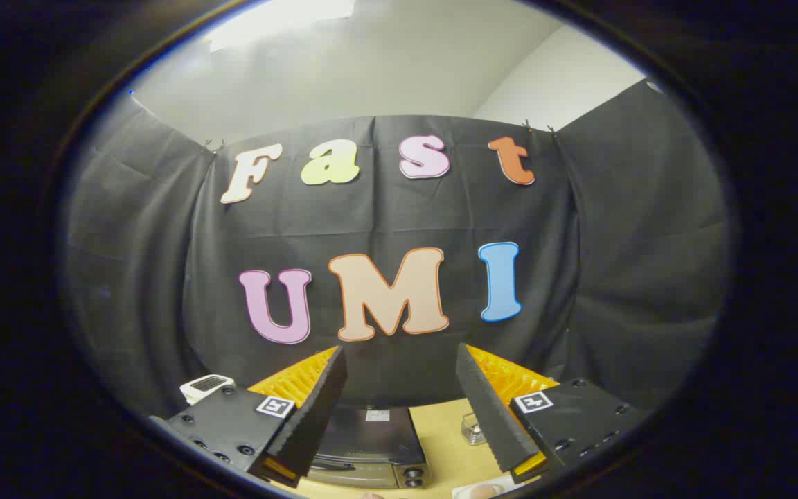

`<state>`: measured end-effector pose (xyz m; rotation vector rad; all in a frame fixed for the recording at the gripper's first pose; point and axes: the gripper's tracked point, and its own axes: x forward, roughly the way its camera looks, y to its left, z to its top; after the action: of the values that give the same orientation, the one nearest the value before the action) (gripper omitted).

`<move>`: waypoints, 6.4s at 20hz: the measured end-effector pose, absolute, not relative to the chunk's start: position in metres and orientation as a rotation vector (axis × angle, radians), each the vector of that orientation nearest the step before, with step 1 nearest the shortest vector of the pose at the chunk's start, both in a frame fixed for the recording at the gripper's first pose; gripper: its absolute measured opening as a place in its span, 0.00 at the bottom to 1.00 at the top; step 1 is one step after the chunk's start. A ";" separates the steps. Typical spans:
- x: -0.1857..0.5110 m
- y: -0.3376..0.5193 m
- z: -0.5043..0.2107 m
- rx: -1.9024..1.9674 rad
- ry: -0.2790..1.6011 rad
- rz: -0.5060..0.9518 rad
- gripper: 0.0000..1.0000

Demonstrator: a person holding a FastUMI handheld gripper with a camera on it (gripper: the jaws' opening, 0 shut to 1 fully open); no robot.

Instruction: Open the toaster oven, put the food inside, and close the toaster oven door.

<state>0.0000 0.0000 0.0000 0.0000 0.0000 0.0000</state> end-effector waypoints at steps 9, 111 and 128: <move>0.000 0.021 -0.017 0.002 0.043 0.024 0.98; -0.117 0.036 -0.364 -0.027 0.747 -0.022 0.98; -0.101 -0.165 -0.386 -0.056 0.801 -0.371 0.98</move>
<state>-0.1015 -0.1651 -0.3863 -0.0560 0.8005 -0.3714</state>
